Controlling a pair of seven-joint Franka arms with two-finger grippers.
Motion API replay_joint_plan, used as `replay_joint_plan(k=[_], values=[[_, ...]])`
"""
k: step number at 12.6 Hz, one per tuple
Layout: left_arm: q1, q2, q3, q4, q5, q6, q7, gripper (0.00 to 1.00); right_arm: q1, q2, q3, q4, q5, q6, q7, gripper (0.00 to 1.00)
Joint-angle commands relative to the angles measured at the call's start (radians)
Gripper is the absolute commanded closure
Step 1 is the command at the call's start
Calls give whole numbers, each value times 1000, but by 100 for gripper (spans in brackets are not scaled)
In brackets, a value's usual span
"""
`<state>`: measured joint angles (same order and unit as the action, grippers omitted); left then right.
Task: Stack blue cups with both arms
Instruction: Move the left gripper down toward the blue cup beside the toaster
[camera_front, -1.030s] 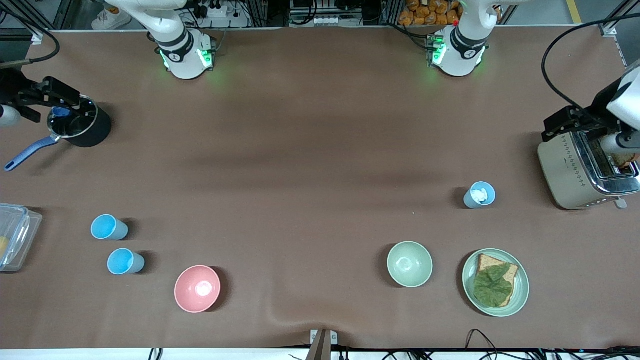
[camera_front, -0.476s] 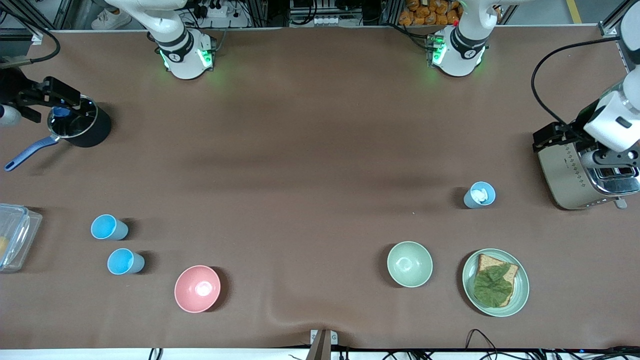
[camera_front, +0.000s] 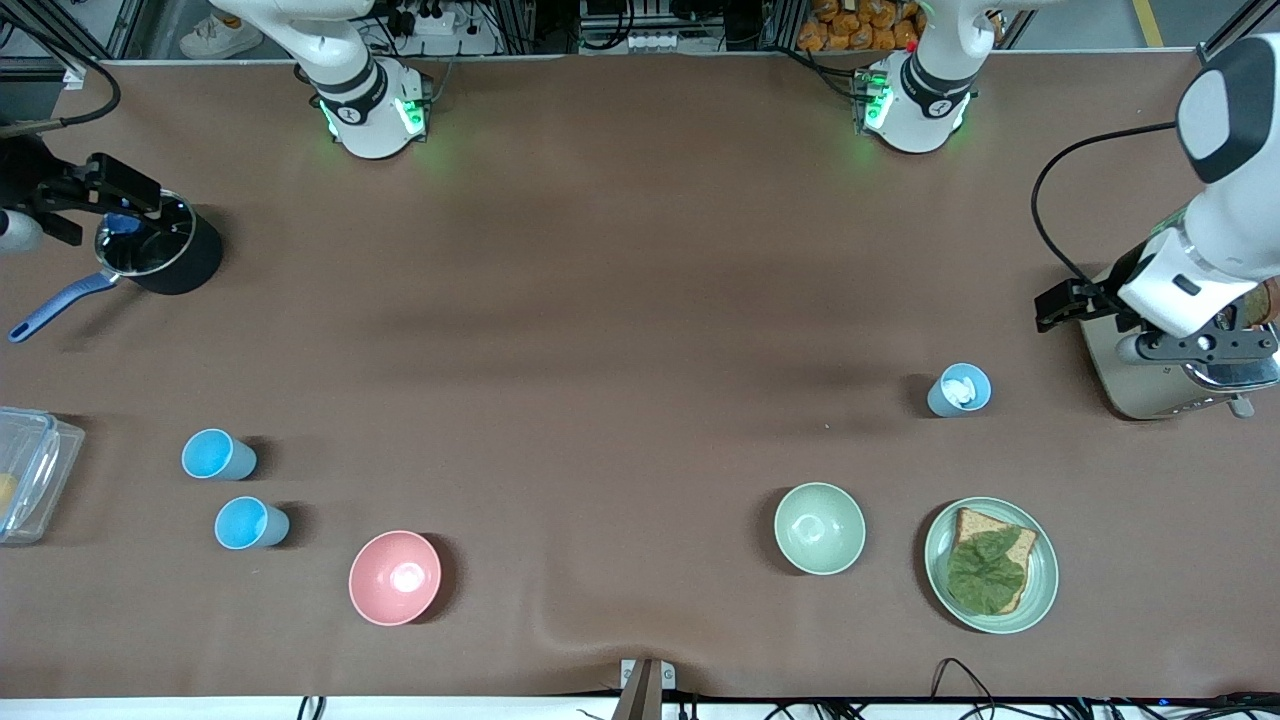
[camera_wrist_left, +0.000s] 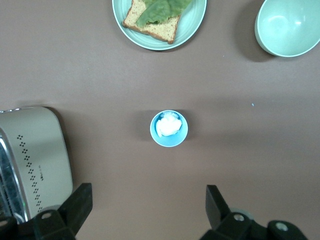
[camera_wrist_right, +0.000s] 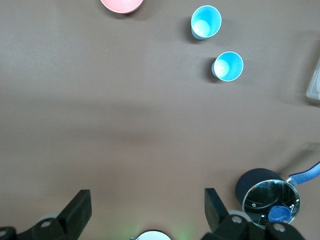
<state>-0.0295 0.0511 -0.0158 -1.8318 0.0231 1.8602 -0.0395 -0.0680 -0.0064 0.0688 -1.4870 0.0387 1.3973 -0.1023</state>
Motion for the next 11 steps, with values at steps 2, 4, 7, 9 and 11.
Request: replay_joint_plan(k=[2, 4, 7, 9, 11], values=[[19, 7, -3, -116, 23, 126, 23, 0, 4, -7, 0, 5, -8, -9, 4, 0], [37, 55, -3, -116, 23, 132, 23, 0, 4, -7, 0, 7, -8, -8, 4, 0], [57, 104, -6, -119, 18, 161, 24, 0, 5, -7, 0, 7, -8, -9, 4, 0], [60, 137, -6, -129, 8, 195, 24, 0, 4, -7, 0, 5, -8, -9, 4, 0], [66, 151, -7, -188, 4, 270, 24, 0, 4, -7, 0, 7, -8, -9, 4, 0]])
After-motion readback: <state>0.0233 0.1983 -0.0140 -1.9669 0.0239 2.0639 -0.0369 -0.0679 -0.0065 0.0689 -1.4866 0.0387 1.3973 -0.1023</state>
